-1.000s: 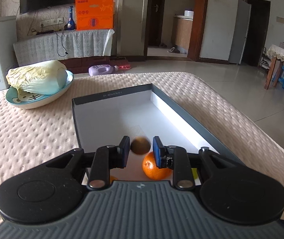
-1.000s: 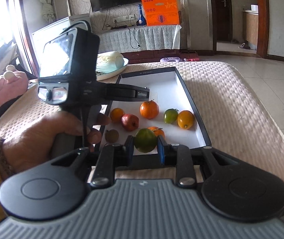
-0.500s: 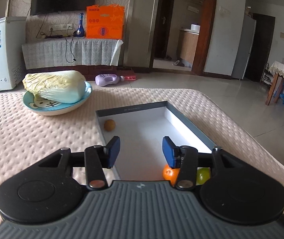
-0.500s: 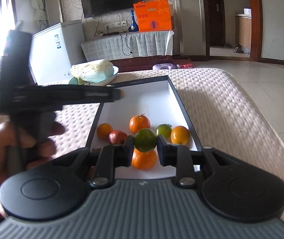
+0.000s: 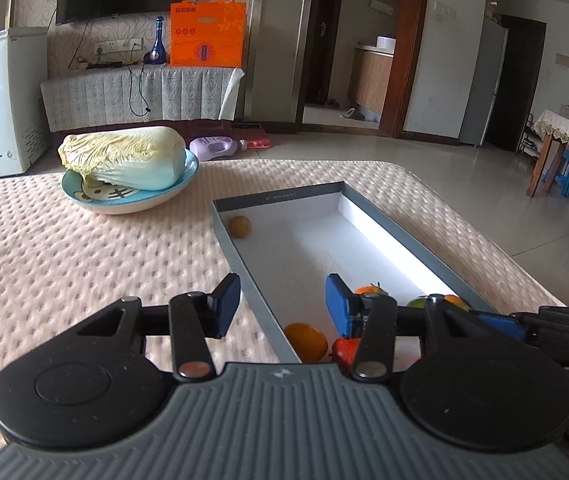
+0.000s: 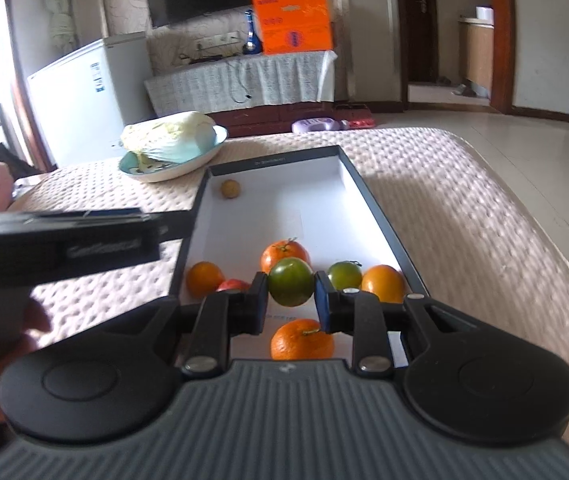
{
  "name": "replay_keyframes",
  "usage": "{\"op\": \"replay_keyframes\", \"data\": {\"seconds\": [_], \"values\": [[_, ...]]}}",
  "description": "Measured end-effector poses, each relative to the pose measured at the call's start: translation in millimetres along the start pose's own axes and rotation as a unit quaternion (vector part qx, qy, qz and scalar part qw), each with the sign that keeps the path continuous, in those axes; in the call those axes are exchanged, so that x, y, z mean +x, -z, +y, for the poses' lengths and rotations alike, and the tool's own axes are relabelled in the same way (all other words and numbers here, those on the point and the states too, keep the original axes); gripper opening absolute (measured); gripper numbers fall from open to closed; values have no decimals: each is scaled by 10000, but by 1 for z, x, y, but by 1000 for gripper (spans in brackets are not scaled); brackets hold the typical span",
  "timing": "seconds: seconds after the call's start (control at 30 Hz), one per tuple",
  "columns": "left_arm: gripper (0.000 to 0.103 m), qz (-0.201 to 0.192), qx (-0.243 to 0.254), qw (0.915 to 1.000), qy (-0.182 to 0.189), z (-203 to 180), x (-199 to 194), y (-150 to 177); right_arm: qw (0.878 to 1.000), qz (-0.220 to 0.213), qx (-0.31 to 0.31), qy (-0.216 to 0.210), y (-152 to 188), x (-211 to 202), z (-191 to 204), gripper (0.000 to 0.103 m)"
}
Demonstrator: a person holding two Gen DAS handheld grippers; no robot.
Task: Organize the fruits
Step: 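Lower the green fruit into the box and open the right tool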
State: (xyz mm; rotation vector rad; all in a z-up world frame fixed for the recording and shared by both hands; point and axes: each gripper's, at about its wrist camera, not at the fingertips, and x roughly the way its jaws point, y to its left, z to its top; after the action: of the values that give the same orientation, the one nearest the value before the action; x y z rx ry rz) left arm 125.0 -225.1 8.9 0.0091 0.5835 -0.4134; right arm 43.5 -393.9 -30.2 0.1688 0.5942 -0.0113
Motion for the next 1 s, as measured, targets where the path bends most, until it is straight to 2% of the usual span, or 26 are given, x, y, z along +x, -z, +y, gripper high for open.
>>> {"op": "replay_keyframes", "data": {"seconds": [0.57,0.73,0.8,0.87,1.0], "values": [[54,208,146,9997,62,-16,-8,14,9994,185,271,77,0,17,-3,28],[65,280,64,9996,-67,-16,-12,19,9987,298,415,75,1,20,-7,30],[67,299,4,9995,-133,-15,-17,21,9988,252,414,71,2,17,-8,41],[71,356,-81,9992,-188,-14,-22,24,9989,96,462,77,2,9,-10,48],[73,356,-33,9988,-338,-18,-36,31,9982,-96,578,-112,4,-6,-15,49]]}}
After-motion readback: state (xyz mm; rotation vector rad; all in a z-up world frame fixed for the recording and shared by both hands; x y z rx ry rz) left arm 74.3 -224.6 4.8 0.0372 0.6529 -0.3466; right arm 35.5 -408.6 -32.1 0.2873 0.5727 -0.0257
